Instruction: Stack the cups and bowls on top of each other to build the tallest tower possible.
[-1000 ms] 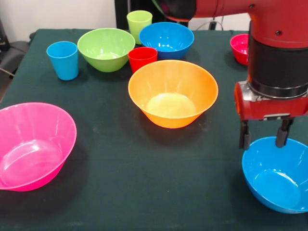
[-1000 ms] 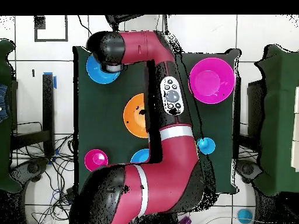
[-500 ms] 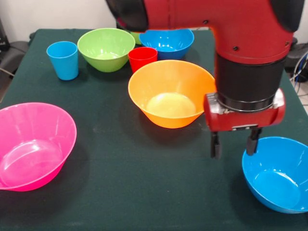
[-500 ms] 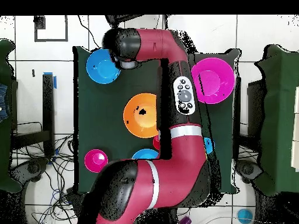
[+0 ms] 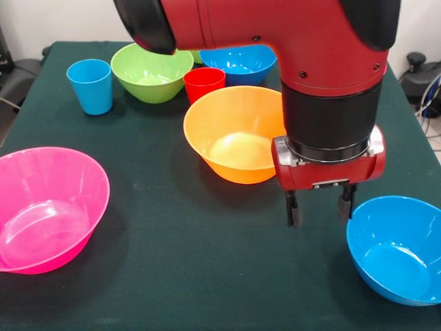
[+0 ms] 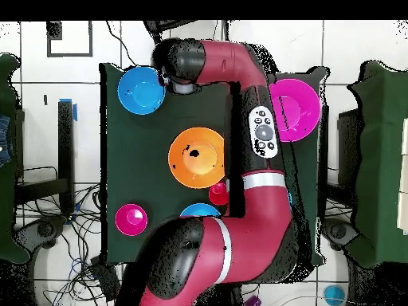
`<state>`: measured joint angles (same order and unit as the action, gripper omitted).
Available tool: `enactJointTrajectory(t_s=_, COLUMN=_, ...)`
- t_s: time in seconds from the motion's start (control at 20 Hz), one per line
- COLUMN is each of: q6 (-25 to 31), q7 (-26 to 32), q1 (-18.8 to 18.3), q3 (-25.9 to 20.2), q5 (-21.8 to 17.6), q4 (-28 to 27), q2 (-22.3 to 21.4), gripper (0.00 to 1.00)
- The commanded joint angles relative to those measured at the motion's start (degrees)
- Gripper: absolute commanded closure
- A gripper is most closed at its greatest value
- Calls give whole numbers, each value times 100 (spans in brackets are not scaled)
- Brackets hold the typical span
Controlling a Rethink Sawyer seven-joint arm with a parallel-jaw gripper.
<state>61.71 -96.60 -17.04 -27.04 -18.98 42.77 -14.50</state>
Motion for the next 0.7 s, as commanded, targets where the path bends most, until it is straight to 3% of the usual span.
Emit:
enactJointTrajectory(t_s=0.05, q6=-7, q7=1820, q1=-76, q3=-544, q5=9, q4=696, q2=29, gripper=0)
enactJointTrajectory(t_s=0.5, q6=-76, q7=1574, q1=-176, q3=-660, q5=64, q4=1016, q2=-68, gripper=0)
enactJointTrajectory(t_s=0.7, q6=-302, q7=1355, q1=-311, q3=-940, q5=353, q4=1453, q2=-70, gripper=0)
